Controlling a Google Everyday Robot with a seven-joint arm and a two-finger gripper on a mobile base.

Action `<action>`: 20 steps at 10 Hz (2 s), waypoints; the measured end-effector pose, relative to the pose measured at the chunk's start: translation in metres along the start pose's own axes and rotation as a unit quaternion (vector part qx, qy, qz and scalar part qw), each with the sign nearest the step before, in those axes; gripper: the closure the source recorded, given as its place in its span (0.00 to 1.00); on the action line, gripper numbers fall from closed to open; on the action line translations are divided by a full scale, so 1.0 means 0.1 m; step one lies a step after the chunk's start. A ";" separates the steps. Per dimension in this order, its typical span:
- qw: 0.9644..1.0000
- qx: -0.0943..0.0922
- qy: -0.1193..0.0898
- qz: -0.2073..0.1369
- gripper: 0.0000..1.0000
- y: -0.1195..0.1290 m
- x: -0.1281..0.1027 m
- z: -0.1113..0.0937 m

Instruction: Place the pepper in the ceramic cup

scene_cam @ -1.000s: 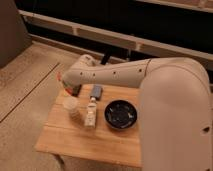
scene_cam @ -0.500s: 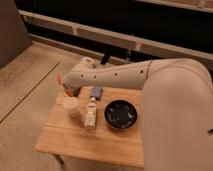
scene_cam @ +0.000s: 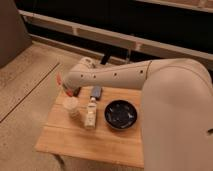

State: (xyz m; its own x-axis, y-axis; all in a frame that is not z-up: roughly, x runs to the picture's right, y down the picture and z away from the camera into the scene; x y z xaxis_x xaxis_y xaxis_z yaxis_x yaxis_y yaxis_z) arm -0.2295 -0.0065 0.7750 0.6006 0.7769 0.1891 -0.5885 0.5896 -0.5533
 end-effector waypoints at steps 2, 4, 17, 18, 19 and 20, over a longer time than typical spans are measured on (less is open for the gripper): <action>0.999 -0.024 -0.023 -0.026 1.00 0.26 -0.19 0.13; 0.998 -0.038 -0.033 -0.036 1.00 0.37 -0.22 0.26; 1.000 0.003 0.007 -0.002 1.00 0.19 0.21 0.41; 1.000 0.003 0.009 0.003 1.00 0.19 0.25 0.43; 1.000 0.004 0.011 0.006 1.00 0.19 0.28 0.45; 1.000 0.006 0.011 0.010 1.00 0.18 0.30 0.45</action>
State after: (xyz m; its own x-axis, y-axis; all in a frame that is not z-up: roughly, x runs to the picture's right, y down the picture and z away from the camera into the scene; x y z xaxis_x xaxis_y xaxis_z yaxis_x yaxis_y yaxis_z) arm -0.2463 0.0372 0.8071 0.6004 0.7834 0.1607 -0.6066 0.5770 -0.5469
